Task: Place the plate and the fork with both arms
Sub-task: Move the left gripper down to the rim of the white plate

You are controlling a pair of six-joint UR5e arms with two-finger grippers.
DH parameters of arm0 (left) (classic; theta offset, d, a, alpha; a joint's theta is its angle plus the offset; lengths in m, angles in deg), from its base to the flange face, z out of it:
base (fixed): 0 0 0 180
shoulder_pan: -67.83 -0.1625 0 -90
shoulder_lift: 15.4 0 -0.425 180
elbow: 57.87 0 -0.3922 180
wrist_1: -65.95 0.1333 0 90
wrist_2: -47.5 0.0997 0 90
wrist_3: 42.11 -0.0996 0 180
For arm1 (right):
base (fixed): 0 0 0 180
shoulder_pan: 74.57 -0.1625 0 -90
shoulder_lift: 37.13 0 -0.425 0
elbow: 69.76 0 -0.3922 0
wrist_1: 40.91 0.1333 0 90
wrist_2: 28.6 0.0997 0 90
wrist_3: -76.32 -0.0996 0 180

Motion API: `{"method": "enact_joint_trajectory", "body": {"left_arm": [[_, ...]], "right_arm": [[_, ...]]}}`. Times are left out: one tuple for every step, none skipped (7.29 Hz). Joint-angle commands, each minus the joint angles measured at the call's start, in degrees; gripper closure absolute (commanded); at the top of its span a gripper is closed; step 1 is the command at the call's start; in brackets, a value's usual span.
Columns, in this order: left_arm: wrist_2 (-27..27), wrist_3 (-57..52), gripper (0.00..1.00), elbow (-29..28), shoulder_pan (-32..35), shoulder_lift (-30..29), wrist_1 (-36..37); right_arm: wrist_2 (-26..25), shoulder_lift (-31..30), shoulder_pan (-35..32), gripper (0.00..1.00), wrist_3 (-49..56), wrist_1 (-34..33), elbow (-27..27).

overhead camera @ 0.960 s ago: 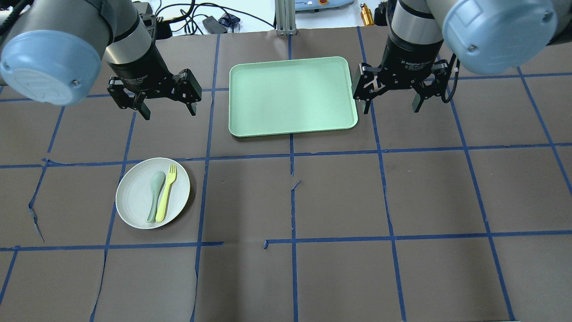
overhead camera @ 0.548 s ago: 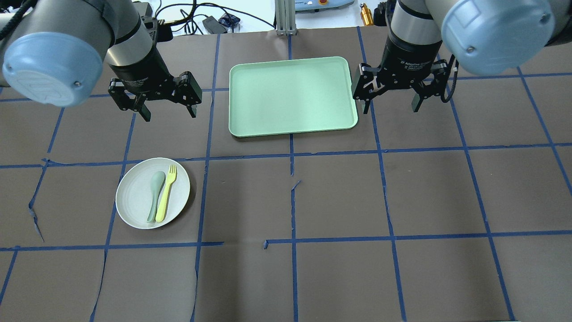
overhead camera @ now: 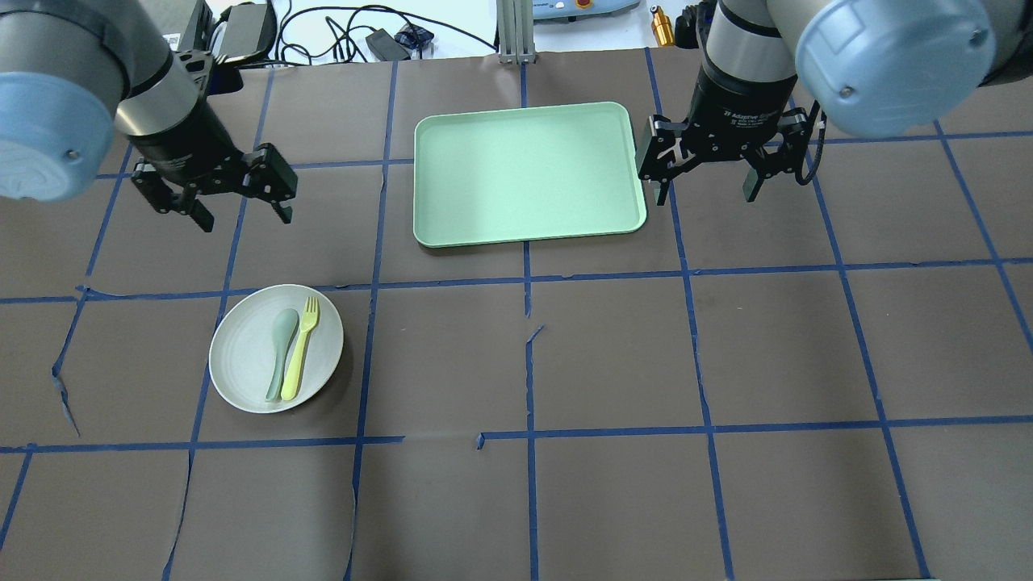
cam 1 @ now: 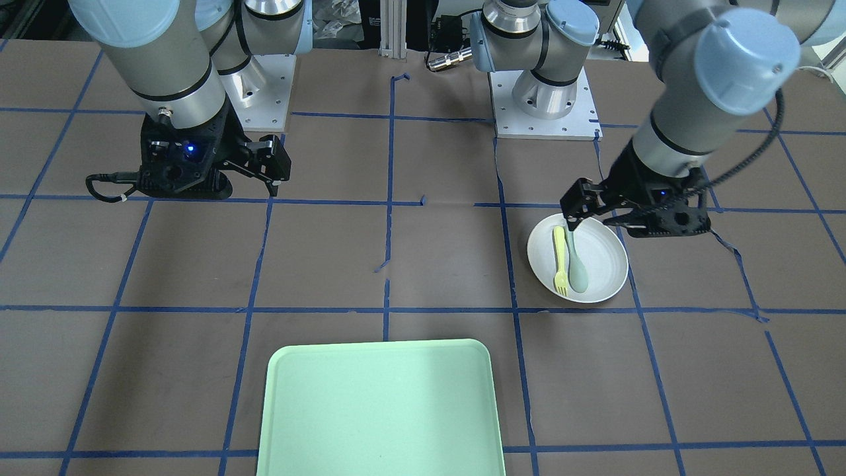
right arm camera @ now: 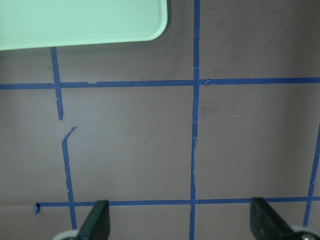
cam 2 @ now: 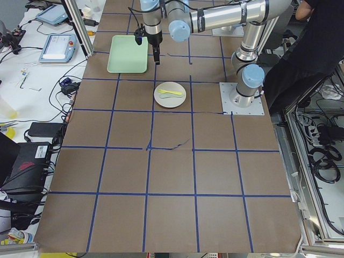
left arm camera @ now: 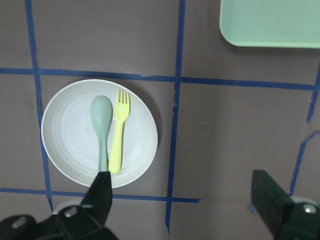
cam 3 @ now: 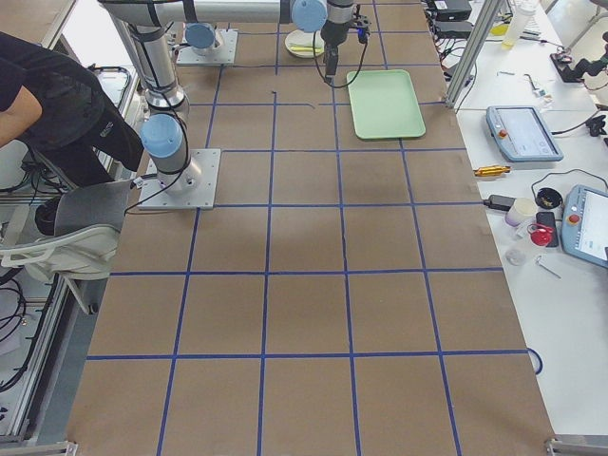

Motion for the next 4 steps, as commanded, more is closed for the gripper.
{"method": "enact_joint_trajectory", "body": {"left_arm": [[-0.17, -11.16, 0.0, 9.68, -10.93, -1.22, 11.33], [-1.39, -16.6, 0.0, 13.03, -14.36, -2.53, 14.61], [-5.05, -20.66, 0.0, 15.59, -17.35, -4.02, 14.64], [-5.35, -22.7, 0.06, 17.44, -18.34, -5.78, 14.73]], "right_arm": [[-0.77, 0.42, 0.08, 0.0, 0.08, -0.15, 0.05], [-0.86, 0.59, 0.08, 0.0, -0.01, -0.15, 0.14], [-0.86, 0.86, 0.08, 0.0, -0.09, -0.15, 0.05], [-0.78, 0.95, 0.08, 0.0, -0.01, -0.15, 0.14]]}}
